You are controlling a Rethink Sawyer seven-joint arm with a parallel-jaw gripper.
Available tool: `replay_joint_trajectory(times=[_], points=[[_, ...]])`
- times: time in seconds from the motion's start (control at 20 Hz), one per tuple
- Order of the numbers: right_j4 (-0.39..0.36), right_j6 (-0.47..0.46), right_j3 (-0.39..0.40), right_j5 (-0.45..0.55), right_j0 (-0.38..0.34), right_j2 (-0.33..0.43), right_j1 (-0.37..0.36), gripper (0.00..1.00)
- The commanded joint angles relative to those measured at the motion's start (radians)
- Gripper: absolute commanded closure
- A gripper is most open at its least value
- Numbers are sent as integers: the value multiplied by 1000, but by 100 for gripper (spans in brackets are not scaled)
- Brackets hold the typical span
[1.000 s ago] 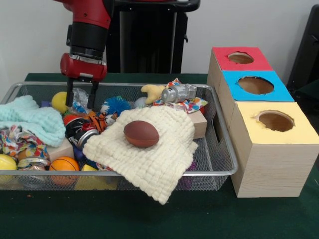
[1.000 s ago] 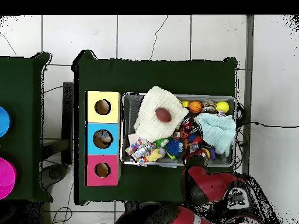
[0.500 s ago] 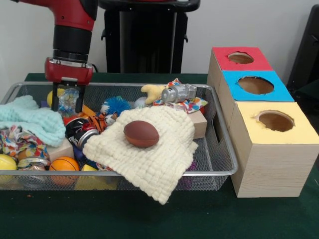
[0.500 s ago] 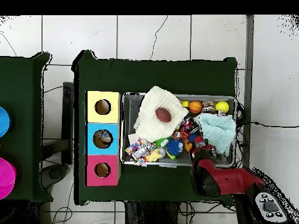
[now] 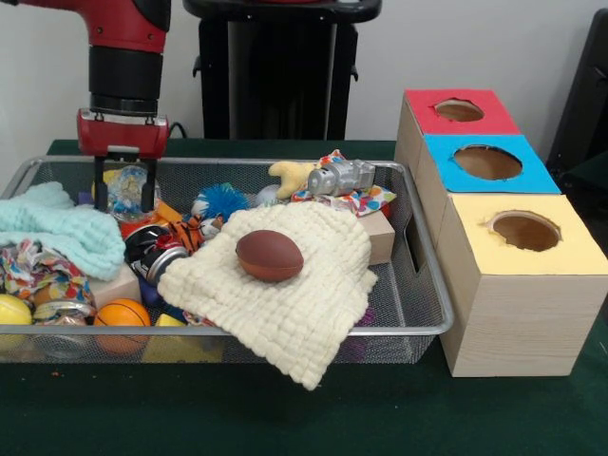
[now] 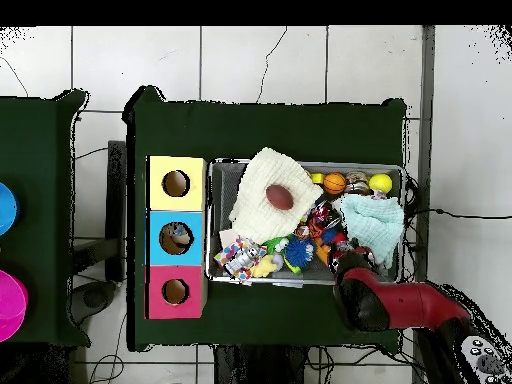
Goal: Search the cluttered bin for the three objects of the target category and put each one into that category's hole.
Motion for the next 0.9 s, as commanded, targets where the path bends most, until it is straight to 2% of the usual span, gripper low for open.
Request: replay_joint_trajectory(times=[0.05,0.25,0.45,0.9], points=[[27,3,55,146,-28,179,-22,0],[49,27,74,144,-65,227,-31,0],[52,13,84,153,-104,266,-26,0],[-2,10,38,136,-90,208,25,0]])
